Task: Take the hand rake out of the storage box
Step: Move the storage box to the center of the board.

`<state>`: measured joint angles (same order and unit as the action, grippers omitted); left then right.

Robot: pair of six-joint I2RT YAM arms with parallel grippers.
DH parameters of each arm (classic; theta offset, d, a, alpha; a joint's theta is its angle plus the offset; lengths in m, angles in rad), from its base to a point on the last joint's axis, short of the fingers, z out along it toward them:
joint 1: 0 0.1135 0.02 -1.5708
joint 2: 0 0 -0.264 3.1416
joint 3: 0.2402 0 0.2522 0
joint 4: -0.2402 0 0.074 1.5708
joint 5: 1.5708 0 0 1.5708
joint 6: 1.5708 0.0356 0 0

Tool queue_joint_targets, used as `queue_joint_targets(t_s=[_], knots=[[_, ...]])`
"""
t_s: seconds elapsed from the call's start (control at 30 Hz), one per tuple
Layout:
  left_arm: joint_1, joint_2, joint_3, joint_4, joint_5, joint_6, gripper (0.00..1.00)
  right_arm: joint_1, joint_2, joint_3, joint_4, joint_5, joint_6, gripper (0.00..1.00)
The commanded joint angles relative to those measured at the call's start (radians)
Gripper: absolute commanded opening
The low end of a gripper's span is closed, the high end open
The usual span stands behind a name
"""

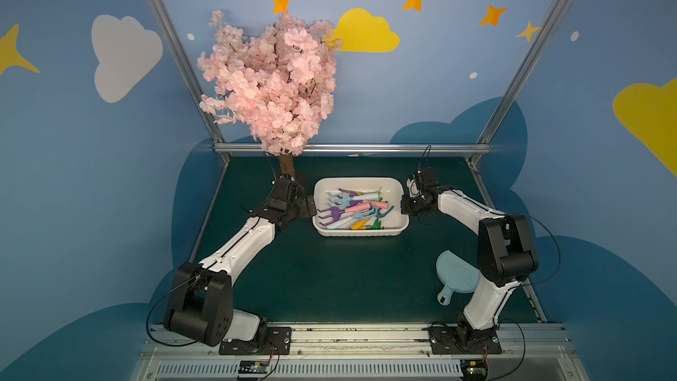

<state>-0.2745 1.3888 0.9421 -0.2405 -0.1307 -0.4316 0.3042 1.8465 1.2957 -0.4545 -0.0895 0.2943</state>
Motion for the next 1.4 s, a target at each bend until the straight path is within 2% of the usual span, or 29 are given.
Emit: queue_joint_targets(t_s=[0.0, 0.4, 0.73, 0.93, 1.37], knots=[[0.008, -0.052, -0.030, 0.041, -0.031, 0.022, 1.00, 0.008, 0.043, 0.065, -0.024, 0.007, -0.001, 0.00], [0.012, -0.055, -0.049, 0.024, -0.034, 0.028, 1.00, 0.013, 0.152, 0.221, -0.070, 0.074, 0.072, 0.00], [0.011, -0.054, -0.051, 0.025, 0.009, 0.034, 1.00, 0.006, 0.307, 0.439, -0.113, 0.119, 0.097, 0.00], [0.011, -0.054, -0.053, 0.027, 0.022, 0.038, 1.00, 0.004, 0.376, 0.547, -0.123, 0.095, 0.064, 0.00], [0.011, -0.056, -0.060, 0.018, 0.026, 0.041, 1.00, 0.004, 0.456, 0.657, -0.138, 0.163, 0.049, 0.00]])
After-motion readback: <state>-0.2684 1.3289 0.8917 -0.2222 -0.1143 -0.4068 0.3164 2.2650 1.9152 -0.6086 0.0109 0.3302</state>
